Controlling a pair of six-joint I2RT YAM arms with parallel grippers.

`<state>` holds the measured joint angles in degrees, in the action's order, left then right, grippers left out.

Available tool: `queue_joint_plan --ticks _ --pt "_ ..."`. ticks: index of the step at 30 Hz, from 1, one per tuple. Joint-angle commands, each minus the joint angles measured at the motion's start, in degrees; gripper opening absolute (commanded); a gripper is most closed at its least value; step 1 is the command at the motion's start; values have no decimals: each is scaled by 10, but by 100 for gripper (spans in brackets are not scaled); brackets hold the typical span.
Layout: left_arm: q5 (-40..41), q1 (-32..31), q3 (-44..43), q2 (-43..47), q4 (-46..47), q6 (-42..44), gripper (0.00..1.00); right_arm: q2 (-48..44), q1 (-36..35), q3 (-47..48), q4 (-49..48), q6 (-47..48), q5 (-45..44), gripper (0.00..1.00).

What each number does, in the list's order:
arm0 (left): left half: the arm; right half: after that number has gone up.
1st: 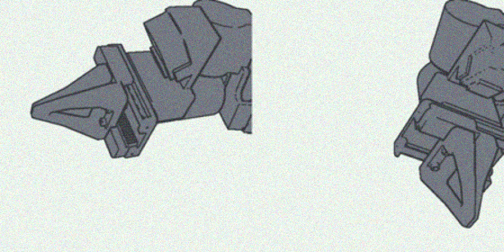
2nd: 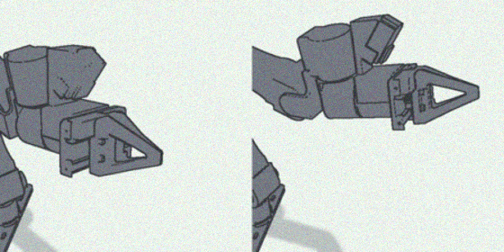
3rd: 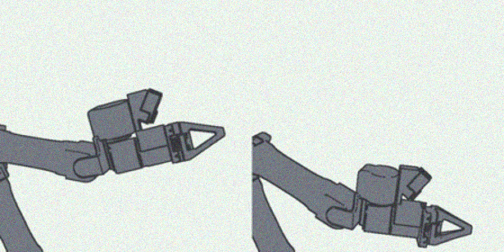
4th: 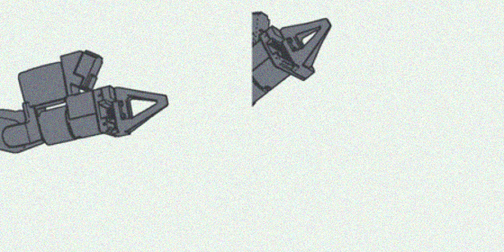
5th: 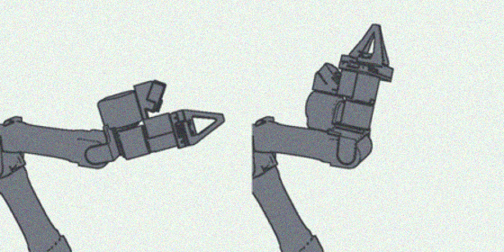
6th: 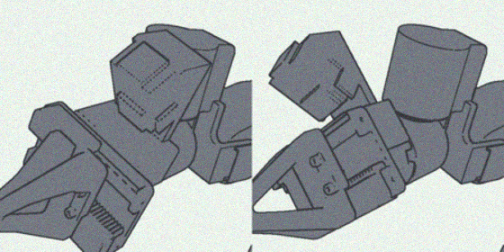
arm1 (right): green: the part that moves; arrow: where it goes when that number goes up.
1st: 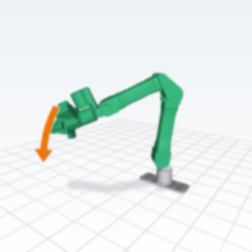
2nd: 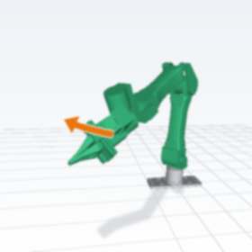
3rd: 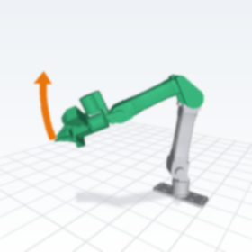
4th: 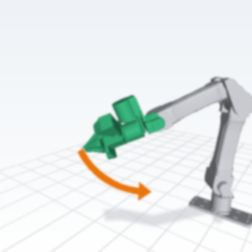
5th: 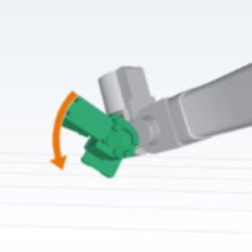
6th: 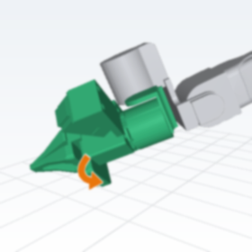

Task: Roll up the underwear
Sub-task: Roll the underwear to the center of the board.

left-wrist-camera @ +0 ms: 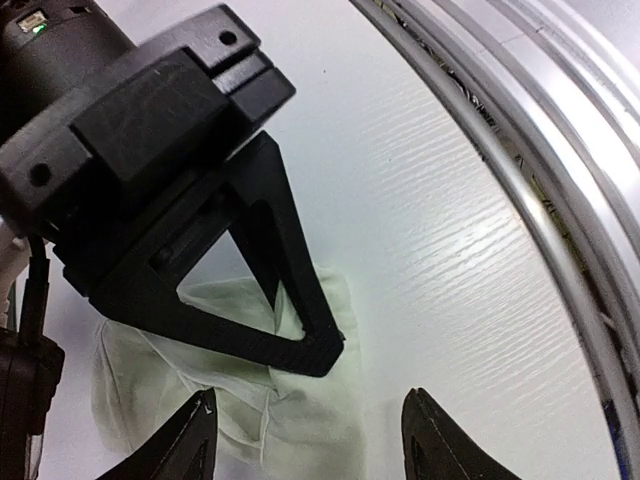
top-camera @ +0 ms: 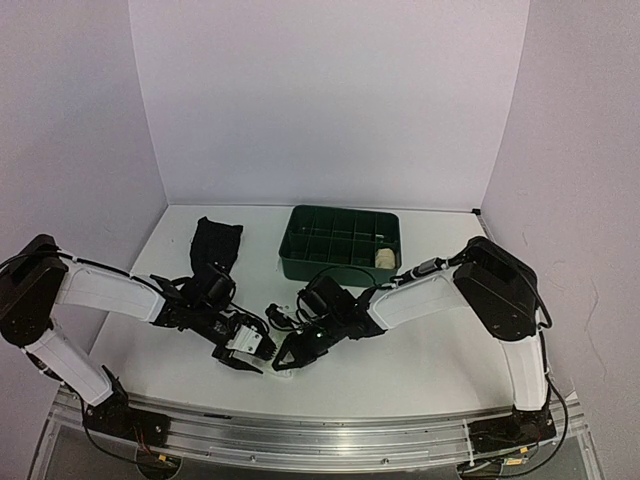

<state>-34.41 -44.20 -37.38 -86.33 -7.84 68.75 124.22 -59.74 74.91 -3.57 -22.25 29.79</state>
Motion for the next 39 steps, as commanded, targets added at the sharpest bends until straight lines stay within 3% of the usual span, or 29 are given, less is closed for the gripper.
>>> queue_joint_plan --ticks 1,9,13,16,20,22,23,26,29,33,39 --pt "37 -3 -12 -34 33 47 60 34 8 -3 48 -45 30 0" --pt "72 -17 -17 -74 16 64 51 39 17 -3 9 -68 42 0" --pt "93 -25 -33 -85 13 31 16 36 18 -3 7 -66 35 0" --pt "95 -25 -39 -83 -11 19 1 9 18 -19 4 -50 3 15" --pt "83 -14 -75 -106 -73 -46 0 -79 18 -78 -23 -1 -93 45" --pt "48 6 -108 -128 -117 -72 0 -129 16 -118 -56 21 -176 65" --pt "22 18 -125 -139 -142 -82 0 -153 12 -150 -82 38 -210 69" --pt "-45 41 -184 -184 -232 -88 0 -221 -7 -232 -175 125 -296 70" --pt "-73 44 -218 -219 -281 -98 0 -248 -42 -269 -210 263 -324 70" --pt "-98 47 -249 -253 -323 -114 0 -229 -85 -258 -209 390 -375 70" --pt "-139 53 -300 -296 -387 -133 0 -156 -110 -192 -199 496 -437 70"
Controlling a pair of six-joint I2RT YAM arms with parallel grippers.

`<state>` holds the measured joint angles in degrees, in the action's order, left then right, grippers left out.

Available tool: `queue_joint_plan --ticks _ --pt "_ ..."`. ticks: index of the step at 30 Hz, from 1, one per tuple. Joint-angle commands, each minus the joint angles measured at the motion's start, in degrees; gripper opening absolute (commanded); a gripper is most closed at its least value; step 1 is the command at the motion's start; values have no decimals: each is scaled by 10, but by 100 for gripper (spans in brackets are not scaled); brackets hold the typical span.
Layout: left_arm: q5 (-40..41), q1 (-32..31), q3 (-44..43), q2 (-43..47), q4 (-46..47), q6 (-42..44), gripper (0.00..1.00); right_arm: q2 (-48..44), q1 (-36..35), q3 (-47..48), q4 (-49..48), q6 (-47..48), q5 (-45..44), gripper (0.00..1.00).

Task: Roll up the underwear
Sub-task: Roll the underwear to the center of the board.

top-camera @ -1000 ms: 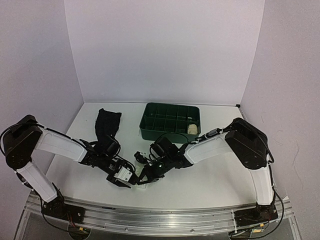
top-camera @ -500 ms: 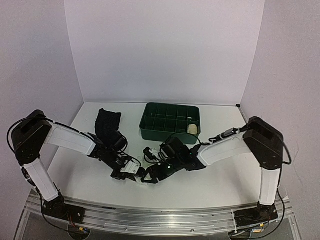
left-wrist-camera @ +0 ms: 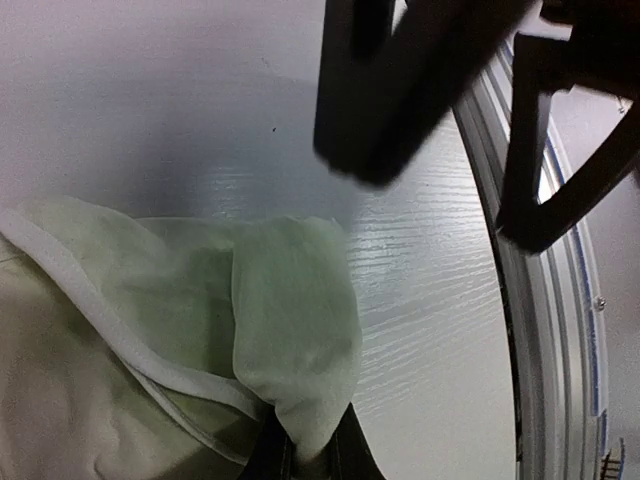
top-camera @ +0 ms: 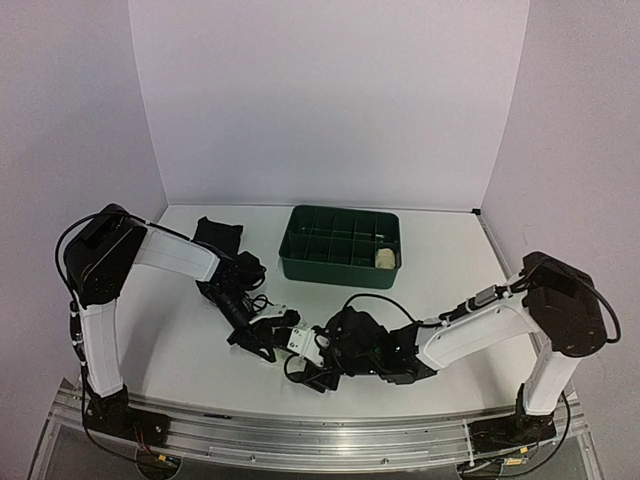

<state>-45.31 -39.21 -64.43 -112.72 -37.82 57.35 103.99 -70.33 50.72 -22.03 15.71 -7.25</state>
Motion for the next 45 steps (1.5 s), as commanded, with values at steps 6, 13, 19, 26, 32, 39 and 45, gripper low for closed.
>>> queue_joint_plan --ticks 6,13,19,26,32,39,45 --pt "-29 4 -42 -46 -94 -28 0 110 -8 122 53 143 -55 61" --pt "-42 3 -51 -57 -89 -46 0 147 -13 137 77 126 -64 26" --pt "-47 9 -54 -56 -100 -42 18 149 -14 158 149 67 -74 1" --pt "-56 72 -7 60 -52 18 52 131 29 135 173 -133 119 0" --pt "-7 76 127 188 70 82 56 165 70 147 171 -275 271 0" --pt "90 8 236 270 253 99 63 213 106 184 173 -374 367 0" --pt "134 -36 241 245 328 121 69 246 127 219 172 -438 430 0"
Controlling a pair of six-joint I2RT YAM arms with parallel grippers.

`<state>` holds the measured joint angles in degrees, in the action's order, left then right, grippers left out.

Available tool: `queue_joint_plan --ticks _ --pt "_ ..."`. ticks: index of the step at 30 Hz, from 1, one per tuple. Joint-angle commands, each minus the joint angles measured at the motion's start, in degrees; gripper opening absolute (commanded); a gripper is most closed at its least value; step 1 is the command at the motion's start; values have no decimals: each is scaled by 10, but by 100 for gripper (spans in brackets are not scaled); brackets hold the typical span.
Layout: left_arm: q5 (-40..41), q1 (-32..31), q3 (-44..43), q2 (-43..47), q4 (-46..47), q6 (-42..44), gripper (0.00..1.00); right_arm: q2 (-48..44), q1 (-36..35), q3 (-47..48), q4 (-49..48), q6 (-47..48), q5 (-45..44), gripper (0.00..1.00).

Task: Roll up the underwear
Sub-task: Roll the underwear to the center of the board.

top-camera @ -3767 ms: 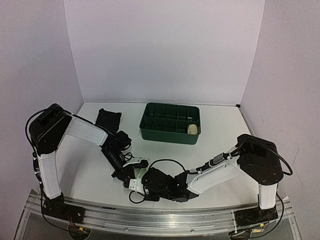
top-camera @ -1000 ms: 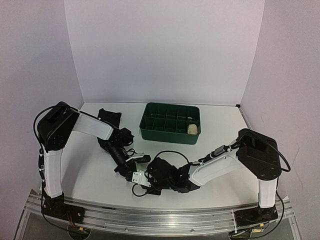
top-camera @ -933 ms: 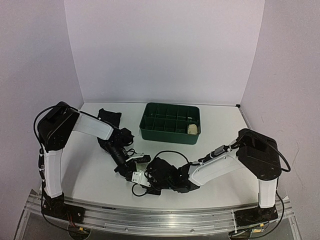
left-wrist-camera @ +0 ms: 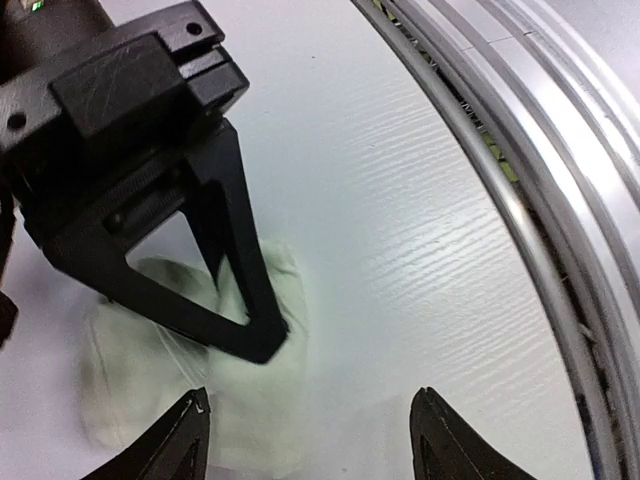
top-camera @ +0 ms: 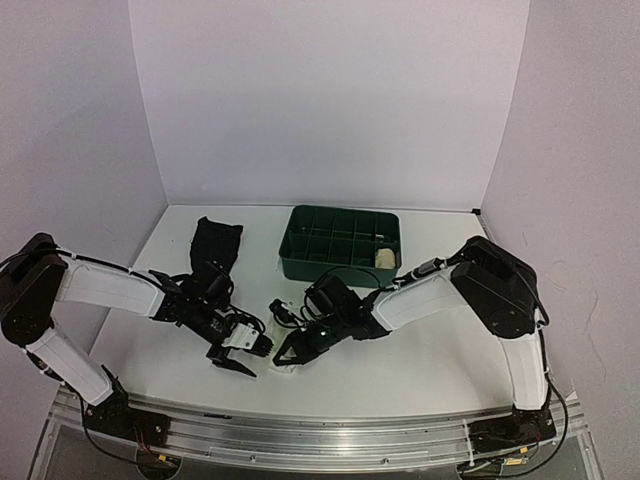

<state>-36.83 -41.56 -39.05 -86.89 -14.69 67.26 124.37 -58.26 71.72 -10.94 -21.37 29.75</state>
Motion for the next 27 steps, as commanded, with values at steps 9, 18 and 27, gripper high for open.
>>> queue_joint_plan --ticks 9,18,27 --pt "83 -17 -11 -53 77 52 42 44 15 10 60 -79 59 0" --pt "102 -18 -59 -96 35 -13 3 9 15 21 61 -46 25 14" --pt "13 7 -181 -184 -163 -98 0 -166 13 -108 -20 64 -143 51"
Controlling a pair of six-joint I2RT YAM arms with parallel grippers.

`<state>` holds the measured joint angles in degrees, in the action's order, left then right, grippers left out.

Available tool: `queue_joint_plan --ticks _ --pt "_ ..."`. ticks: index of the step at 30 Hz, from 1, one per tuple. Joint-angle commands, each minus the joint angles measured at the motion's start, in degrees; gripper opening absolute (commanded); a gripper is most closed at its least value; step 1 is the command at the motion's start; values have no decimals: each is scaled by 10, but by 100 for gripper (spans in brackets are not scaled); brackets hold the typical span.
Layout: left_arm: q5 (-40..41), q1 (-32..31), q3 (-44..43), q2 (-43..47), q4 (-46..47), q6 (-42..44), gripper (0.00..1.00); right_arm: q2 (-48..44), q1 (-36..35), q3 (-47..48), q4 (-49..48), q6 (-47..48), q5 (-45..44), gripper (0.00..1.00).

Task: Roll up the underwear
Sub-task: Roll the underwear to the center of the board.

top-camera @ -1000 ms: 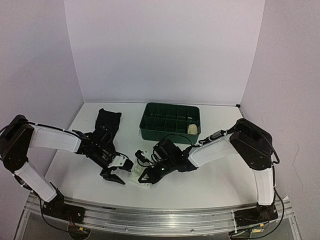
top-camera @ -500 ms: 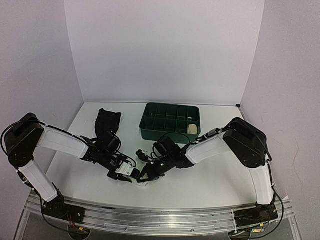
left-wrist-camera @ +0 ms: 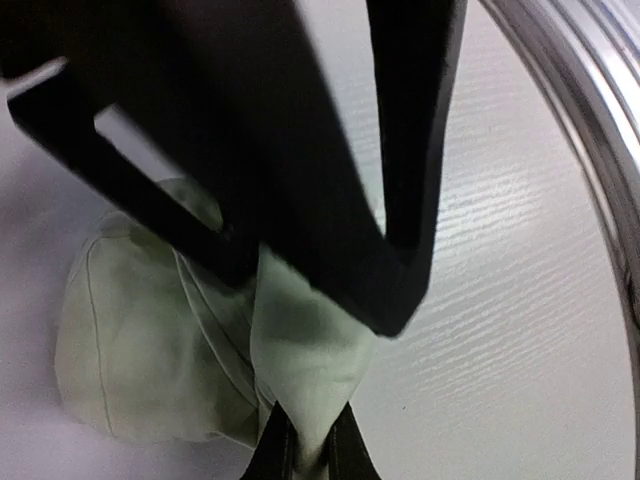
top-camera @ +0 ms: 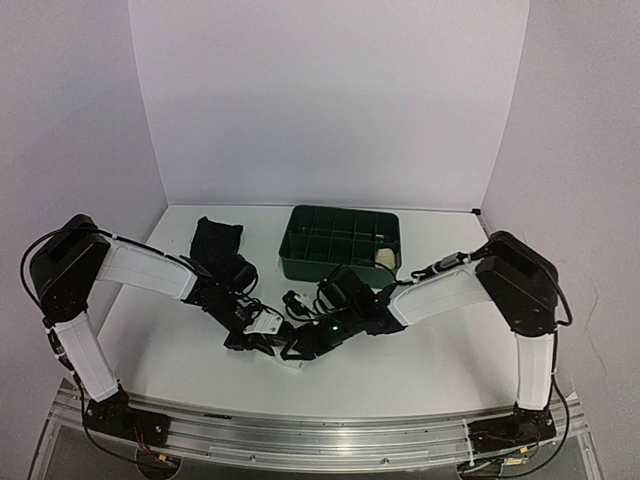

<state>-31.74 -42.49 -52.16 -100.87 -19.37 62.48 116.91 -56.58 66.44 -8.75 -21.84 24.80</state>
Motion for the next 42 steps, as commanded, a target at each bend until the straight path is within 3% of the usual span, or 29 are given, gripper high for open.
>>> queue_joint_plan --ticks 1,8,12,16,21,31,35,37,40,42 --pt "-50 18 -62 -54 -134 -52 0 -109 -7 -73 -60 87 -110 52" --pt "-148 28 -136 -107 -256 -75 0 -178 -92 -189 -132 310 -277 52" --pt "-190 33 -174 -146 -318 -98 0 -157 -140 -174 -131 416 -371 52" --pt "-208 38 -210 -193 -359 -142 0 -113 -163 -115 -110 480 -406 54" --pt "-209 46 -222 -205 -345 -167 0 -58 -171 -49 -39 494 -389 50" --pt "-204 48 -223 -219 -339 -166 0 -5 -171 -34 -3 447 -410 41" --pt "-199 48 -219 -219 -338 -164 2 6 -171 -27 3 421 -424 12" --pt "-201 50 -213 -213 -338 -166 15 4 -171 -25 10 406 -412 0" --pt "-216 65 -181 -171 -310 -166 42 -7 -170 -32 22 359 -390 0" --pt "-222 78 -142 -120 -267 -157 54 -17 -164 -46 23 316 -341 0"
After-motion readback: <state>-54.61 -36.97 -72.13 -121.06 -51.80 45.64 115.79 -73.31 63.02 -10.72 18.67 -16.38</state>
